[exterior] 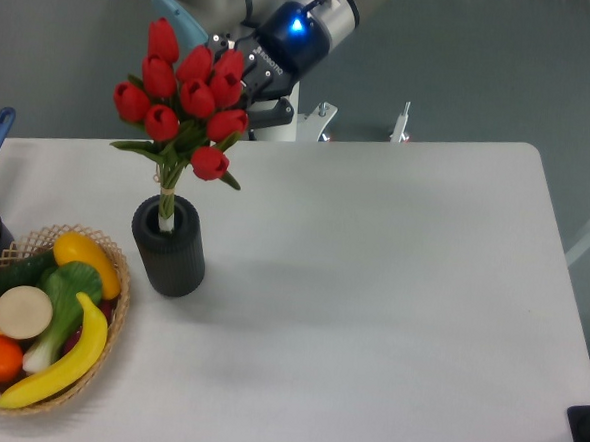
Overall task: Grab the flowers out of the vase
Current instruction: 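Lift the tulip bunch straight up out of the black vase, then carry the held tulips away from the vase over the open table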
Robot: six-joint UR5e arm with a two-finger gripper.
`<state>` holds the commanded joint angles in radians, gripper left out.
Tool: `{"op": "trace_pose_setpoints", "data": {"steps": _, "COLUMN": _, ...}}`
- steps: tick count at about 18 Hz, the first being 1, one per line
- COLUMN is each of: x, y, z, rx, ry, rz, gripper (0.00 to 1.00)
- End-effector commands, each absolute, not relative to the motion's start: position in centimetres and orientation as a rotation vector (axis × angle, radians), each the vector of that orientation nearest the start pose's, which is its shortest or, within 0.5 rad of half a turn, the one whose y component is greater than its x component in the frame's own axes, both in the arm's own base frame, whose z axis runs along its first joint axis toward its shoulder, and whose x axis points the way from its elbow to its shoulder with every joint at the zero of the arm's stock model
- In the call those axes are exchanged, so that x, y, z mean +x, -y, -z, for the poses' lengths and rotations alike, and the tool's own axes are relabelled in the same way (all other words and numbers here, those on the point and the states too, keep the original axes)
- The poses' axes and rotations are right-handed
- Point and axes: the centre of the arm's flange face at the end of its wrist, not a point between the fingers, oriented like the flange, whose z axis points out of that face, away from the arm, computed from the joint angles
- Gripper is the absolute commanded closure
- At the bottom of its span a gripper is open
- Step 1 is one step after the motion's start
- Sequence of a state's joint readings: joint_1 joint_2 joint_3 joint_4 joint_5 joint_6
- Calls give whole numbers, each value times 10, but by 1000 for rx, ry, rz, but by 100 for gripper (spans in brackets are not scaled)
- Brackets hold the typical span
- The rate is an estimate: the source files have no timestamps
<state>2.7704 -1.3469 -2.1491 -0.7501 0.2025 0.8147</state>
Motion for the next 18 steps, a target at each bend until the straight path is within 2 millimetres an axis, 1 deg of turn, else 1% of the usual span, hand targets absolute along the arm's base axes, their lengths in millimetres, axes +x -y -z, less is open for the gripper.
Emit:
{"op": "trace_pose_setpoints", "data": {"steps": 6, "x": -261, "y": -348, "z": -471, "rx": -1764, "ry": 13, "rz": 416, "gripper": 100}}
{"op": "trace_pose_setpoints", "data": {"steps": 8, "x": -267, "y": -344, "z": -472, "rx": -1763, "ry": 31, "rz": 408, "gripper": 100}}
{"op": "trace_pose_setpoints", "data": {"steps": 9, "x": -270, "y": -343, "z": -477, "rx": -1761, "ry": 34, "rz": 397, "gripper": 100}}
{"op": "trace_pose_setpoints", "data": {"steps": 10, "x": -277, "y": -338, "z": -480, "rx": -1761, "ry": 45, "rz": 378, "gripper": 100}}
{"op": "trace_pose_setpoints", "data": {"steps": 11, "x": -297, "y": -325, "z": -484, "rx": -1760, "ry": 86, "rz": 334, "gripper": 100}}
{"op": "trace_pose_setpoints", "data": {"steps": 13, "x": -321, "y": -309, "z": -489, "rx": -1757, "ry": 130, "rz": 281, "gripper": 100}}
{"op": "trace_pose_setpoints", "data": {"steps": 15, "x": -334, "y": -300, "z": -501, "rx": -1755, "ry": 134, "rz": 234, "gripper": 100}}
{"op": "trace_pose_setpoints", "data": {"steps": 17, "x": -360, "y": -300, "z": -491, "rx": -1785, "ry": 178, "rz": 230, "gripper": 100}}
{"op": "trace_pose_setpoints", "data": {"steps": 18, "x": -368, "y": -299, "z": -490, "rx": -1817, "ry": 198, "rz": 204, "gripper": 100}}
